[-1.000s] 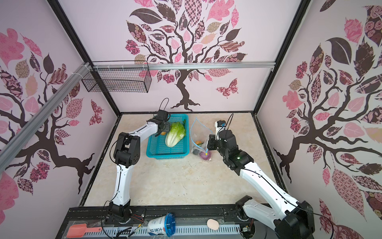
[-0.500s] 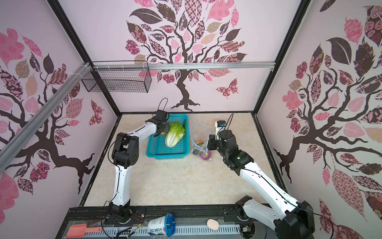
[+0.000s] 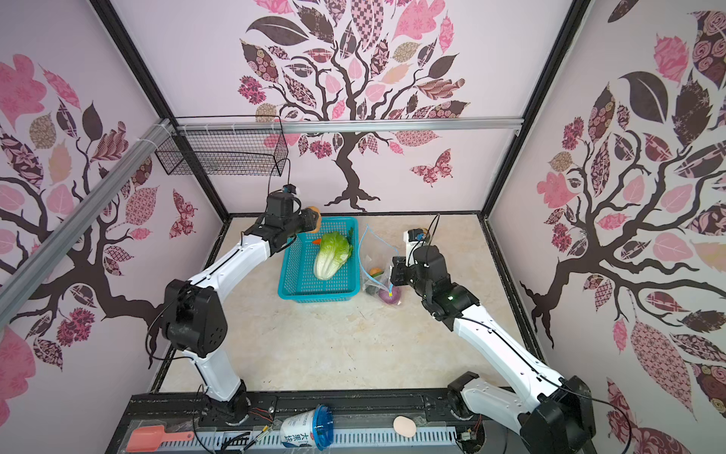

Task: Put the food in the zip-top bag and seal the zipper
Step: 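Close the left gripper on the yellow potato and lift it, then carry the potato over the bag and open the left gripper to drop it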

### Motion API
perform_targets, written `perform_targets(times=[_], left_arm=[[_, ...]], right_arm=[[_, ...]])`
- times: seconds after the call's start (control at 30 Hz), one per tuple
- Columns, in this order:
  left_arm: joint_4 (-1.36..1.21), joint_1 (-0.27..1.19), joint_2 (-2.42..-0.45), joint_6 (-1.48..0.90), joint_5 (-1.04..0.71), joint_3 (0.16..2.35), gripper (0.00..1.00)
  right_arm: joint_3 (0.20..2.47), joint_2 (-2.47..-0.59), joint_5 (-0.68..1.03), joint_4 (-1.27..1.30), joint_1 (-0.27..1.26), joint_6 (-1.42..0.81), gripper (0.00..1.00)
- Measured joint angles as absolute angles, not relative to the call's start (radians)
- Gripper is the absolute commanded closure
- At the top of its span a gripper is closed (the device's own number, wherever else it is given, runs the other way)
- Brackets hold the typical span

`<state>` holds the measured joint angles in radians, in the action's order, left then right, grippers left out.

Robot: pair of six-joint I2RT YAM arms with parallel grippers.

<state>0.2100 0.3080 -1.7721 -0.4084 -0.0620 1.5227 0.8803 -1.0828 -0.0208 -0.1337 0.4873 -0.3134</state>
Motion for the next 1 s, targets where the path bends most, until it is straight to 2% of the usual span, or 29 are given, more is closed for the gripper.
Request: perform_targets(times=[0.27,0.53,0.77,1.0], left_arm=[[0.035,0.346,-1.609,-0.525,-0.275,1.362,0.63],[-0.075,0.486,-1.498,-0.53,-0.384,1.318,0.63],[-0.133,0.621,-1.468,-0.48,-0.347,1.287,0.64],[-0.136,0.758,-1.497,-0.441,-0.194,1.211,0.64]], right_arm=[[0.923,-1.128,0.039,-0.131,0.487,-0.318,1.0],[0.927,-1.135,0.059,-0.131,0.487,-0.33,1.0],[0.927,-1.132,0.052,-0.129,0.487,-0.336,1.0],[0.924,-1.111,0.043,-0.115,0.487,-0.34,1.0]])
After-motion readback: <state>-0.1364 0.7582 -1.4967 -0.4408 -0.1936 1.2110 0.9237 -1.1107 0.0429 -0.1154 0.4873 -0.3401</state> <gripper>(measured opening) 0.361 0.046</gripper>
